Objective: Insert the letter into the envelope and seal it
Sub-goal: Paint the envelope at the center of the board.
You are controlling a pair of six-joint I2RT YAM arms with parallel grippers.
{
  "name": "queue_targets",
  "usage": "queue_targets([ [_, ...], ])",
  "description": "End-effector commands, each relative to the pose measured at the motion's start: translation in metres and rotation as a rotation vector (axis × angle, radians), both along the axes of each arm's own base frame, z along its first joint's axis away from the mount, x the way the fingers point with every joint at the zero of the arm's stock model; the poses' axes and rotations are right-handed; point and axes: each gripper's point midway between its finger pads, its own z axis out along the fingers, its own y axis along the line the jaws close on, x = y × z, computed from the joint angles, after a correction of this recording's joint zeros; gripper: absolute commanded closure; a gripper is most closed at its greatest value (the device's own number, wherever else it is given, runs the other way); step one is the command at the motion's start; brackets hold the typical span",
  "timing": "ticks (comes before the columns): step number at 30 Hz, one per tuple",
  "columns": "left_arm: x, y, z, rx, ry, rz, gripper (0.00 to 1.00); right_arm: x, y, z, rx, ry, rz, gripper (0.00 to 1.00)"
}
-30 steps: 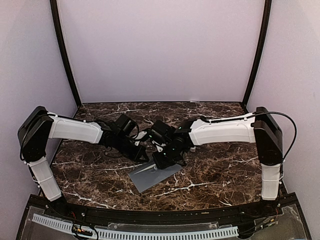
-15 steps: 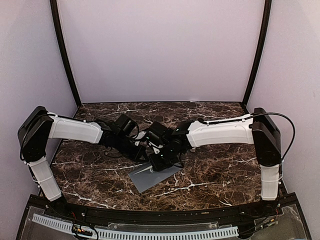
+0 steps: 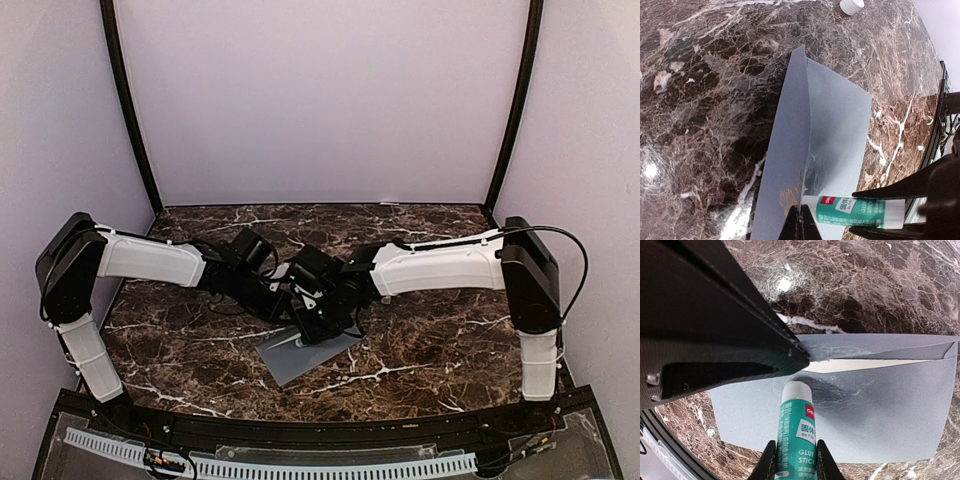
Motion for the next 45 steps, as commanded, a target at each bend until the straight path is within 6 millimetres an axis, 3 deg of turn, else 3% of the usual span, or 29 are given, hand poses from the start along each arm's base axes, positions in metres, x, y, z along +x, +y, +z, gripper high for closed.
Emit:
queue_targets([
  [1,-0.004,-0.003,0.007,-0.031,0.005,-0.021,1.0,0.0,-0.009,-0.008,-0.053,-0.003,-0.019,1.0],
  [13,-0.006,-0.003,0.005,-0.033,0.01,-0.035,1.0,0.021,-0.038,-0.015,-0.109,-0.021,-0.075,1.0],
  [45,-0.007,-0.004,0.001,-0.035,0.021,-0.045,1.0,0.055,-0.061,-0.028,-0.143,-0.043,-0.131,1.0],
])
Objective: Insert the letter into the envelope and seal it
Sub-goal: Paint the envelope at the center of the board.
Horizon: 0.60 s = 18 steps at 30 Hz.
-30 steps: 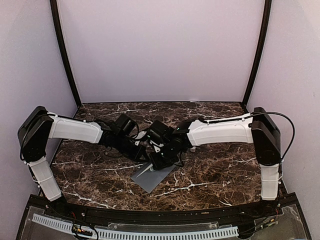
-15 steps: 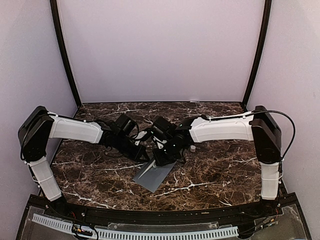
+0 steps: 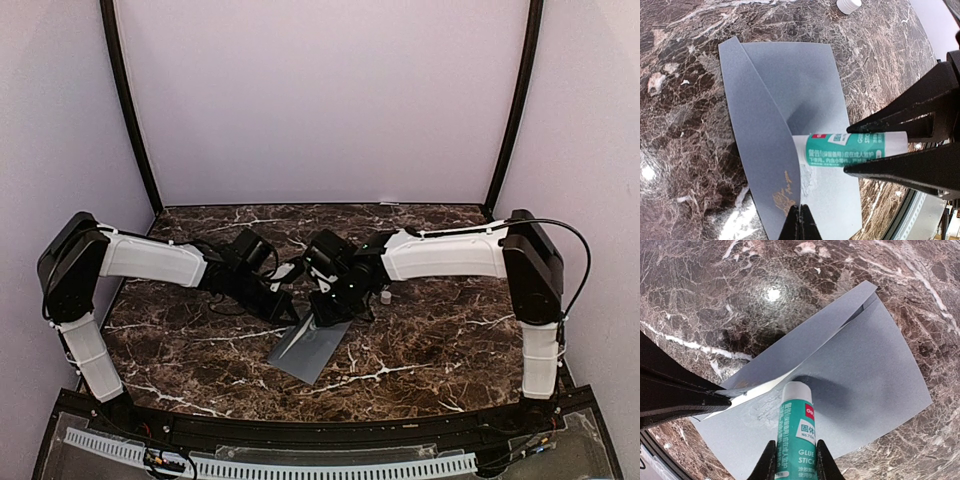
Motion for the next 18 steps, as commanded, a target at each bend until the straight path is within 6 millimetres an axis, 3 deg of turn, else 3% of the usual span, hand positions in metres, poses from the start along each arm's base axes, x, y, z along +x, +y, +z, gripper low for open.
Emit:
queue_targets([
  [1,-0.006,-0.002,0.003,-0.022,0.011,-0.032,1.0,0.008,-0.031,-0.026,-0.122,-0.005,-0.039,1.0],
  [10,-0.006,-0.002,0.003,-0.02,0.014,-0.028,1.0,0.007,-0.026,-0.023,-0.101,0.005,-0.02,1.0],
  [18,-0.006,-0.001,-0.001,-0.01,0.026,-0.01,1.0,-0.013,-0.01,-0.018,-0.073,0.011,0.039,1.0],
])
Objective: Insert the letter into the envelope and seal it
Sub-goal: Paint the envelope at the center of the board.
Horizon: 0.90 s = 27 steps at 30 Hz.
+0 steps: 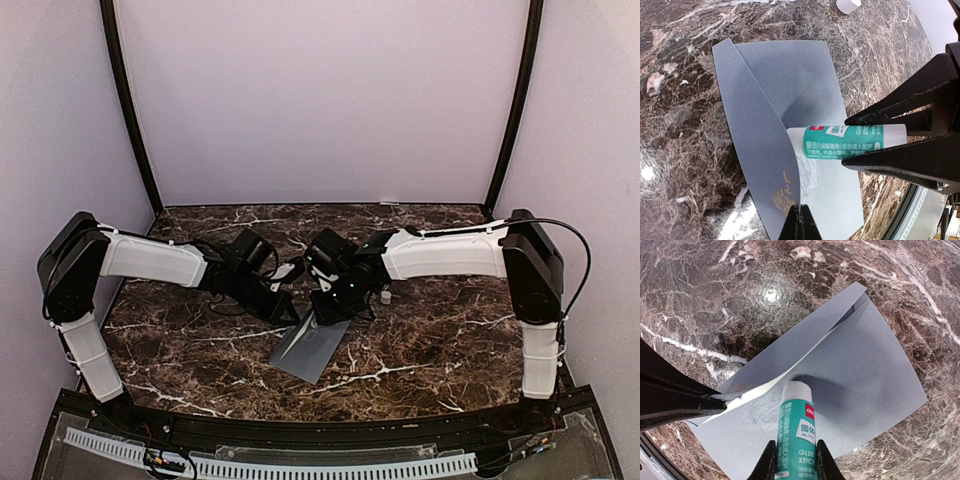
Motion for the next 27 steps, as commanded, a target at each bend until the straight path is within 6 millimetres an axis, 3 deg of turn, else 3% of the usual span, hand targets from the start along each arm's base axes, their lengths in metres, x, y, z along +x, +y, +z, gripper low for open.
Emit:
queue_targets([
  [1,-0.006,-0.001,-0.001,-0.008,0.025,-0.008,1.0,-0.023,-0.003,-0.017,-0.054,0.043,0.048,1.0],
  [9,-0.007,-0.001,-0.003,-0.013,0.042,-0.002,1.0,-0.046,0.01,-0.017,-0.046,0.071,0.094,1.0],
  [27,-0.006,-0.001,-0.002,-0.009,0.038,0.001,1.0,-0.063,0.031,-0.008,0.023,0.104,0.14,1.0],
])
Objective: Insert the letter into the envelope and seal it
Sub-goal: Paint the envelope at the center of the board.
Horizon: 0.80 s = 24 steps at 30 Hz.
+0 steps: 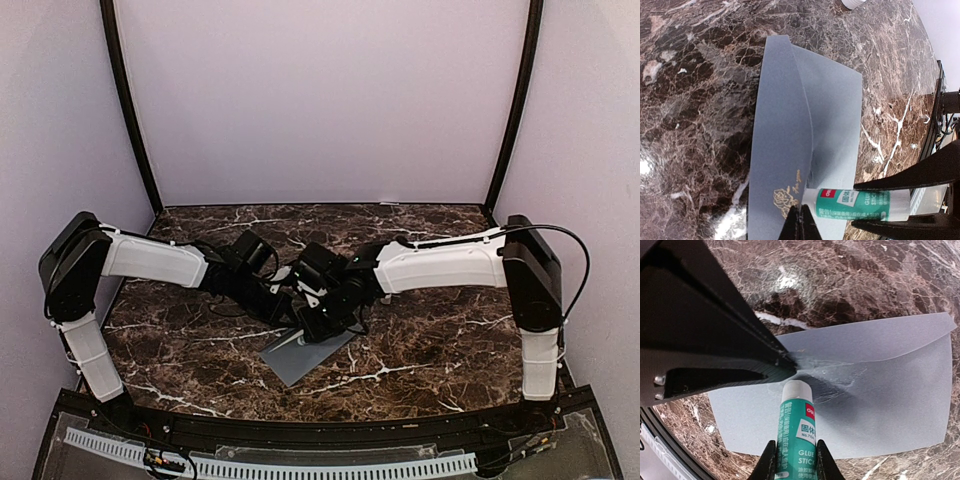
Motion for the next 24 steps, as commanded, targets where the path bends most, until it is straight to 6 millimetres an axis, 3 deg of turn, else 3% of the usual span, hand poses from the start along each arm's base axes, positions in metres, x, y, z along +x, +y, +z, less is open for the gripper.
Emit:
queue_targets([
  [1,-0.003,-0.002,0.002,-0.015,0.004,-0.013,1.0,-0.018,0.005,-0.009,-0.014,0.051,0.034,1.0],
  [24,-0.007,-0.004,0.001,-0.018,0.0,-0.041,1.0,0.02,-0.042,-0.029,-0.127,0.021,-0.083,1.0],
])
